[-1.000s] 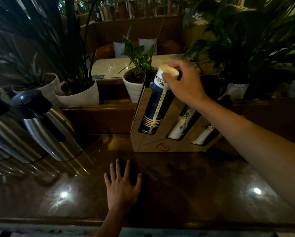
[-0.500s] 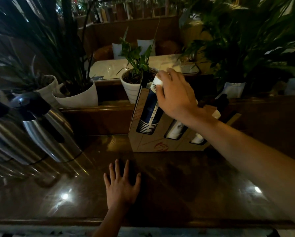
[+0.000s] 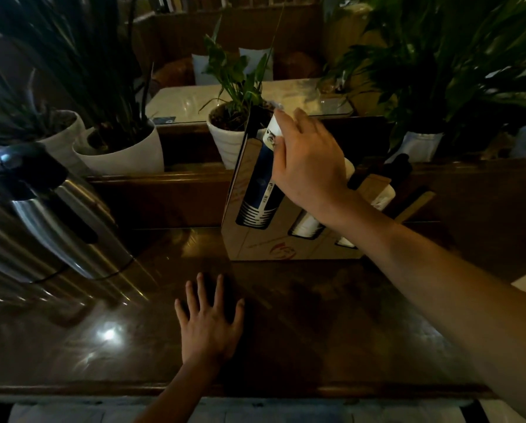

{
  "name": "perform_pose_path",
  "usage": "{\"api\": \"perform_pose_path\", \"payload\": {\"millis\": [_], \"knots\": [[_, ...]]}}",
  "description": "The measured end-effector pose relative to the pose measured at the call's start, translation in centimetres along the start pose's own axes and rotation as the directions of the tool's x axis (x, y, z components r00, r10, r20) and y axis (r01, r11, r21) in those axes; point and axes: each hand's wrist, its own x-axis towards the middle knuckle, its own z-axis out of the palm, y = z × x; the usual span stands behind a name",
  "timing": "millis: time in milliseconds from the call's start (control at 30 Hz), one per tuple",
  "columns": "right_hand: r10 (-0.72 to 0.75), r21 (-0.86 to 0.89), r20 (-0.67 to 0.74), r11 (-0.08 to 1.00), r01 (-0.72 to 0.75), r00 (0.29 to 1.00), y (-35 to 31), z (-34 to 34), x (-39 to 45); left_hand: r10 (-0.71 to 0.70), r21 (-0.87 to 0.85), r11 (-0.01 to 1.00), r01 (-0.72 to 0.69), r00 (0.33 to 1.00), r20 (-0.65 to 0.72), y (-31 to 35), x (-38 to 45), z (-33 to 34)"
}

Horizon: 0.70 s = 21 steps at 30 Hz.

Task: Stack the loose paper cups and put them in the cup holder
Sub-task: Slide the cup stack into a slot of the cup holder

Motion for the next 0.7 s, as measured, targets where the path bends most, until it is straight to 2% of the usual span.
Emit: {"api": "perform_pose_path", "payload": {"millis": [300,567,633,700], "knots": [[-0.039,-0.074,0.066,0.996,0.044,0.997,0.8,-0.4,0.2,0.012,-0.007,1.0,-0.012,1.0,0.006,-0.1,0.2,0.2],[0.027,-0.11,0.184,0.994,-0.007,0.983,0.4,-1.9,0.5,-0.005,-0.019,1.0,0.005,1.0,0.007,-0.1,0.1,0.1],[0.011,-0.046,0.238,0.999,0.0,0.971,0.2,-3.0,0.9,-0.014,-0.043,0.999,0.015,1.0,0.015,0.0,0.0,-0.2],[0.011,0.116,0.3,0.992,-0.048,0.954,0.3,-4.7,2.0,-0.023,-0.037,0.999,0.024,0.999,0.025,0.0,-0.2,-0.4]]}}
